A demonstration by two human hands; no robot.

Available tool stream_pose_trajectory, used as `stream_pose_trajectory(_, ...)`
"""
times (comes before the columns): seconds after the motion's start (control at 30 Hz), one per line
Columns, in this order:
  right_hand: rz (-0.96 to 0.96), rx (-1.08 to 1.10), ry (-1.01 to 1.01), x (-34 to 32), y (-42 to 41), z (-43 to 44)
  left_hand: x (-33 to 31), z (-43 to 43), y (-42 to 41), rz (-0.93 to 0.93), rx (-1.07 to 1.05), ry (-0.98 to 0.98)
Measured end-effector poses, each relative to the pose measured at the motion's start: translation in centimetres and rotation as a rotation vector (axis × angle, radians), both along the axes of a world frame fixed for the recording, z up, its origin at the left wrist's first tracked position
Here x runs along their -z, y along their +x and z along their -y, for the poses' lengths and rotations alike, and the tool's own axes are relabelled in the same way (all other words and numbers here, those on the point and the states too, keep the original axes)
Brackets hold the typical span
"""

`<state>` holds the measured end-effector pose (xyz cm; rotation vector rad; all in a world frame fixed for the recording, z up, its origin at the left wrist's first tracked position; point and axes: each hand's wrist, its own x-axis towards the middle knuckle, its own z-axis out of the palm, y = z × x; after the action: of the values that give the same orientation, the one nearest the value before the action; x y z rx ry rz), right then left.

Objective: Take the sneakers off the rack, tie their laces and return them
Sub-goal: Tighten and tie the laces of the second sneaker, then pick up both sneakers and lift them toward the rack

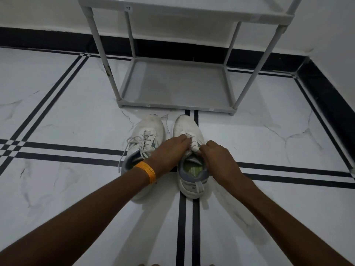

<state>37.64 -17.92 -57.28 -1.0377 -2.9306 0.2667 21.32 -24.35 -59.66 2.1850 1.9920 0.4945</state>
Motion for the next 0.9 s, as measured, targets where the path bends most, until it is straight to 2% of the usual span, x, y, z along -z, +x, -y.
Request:
stream_pose_trajectory(0.2, -0.022, 0.018, 0.088, 1.4, 1.4, -0.2, -0.1, 1.1, -0.6, -0.339, 0.098, 0.022)
stream_pose_trajectory(0.4, -0.010, 0.000, 0.166, 1.4, 1.4, -0.1, -1.1, 0.8, -1.3, -0.422, 0.142, -0.030)
stream_pose_trajectory(0.53, -0.015, 0.022, 0.125, 1.8, 1.4, -0.3, -1.3, 0.8, -1.0, -0.425, 0.113, -0.051)
stream_pose_trajectory(0.7, -0.052, 0.071, 0.036, 1.5, 1.4, -0.7, -2.6, 1.2, -0.4, -0.296, 0.026, -0.116)
stream_pose_trajectory(0.77, -0.128, 0.194, -0.015, 1.0, 1.6, -0.8, -3.8, 1.9, -1.6, -0.167, -0.152, -0.008)
stream_pose_trajectory(0.83, -0.127, 0.282, -0.113, 0.3, 1.5, -0.8, -4.7, 3.4, -4.0, 0.023, -0.418, 0.092)
stream_pose_trajectory(0.9, -0.055, 0.364, -0.367, -0.3, 1.0, -1.0, -4.8, 5.4, -7.2, 0.086, -0.638, -0.078)
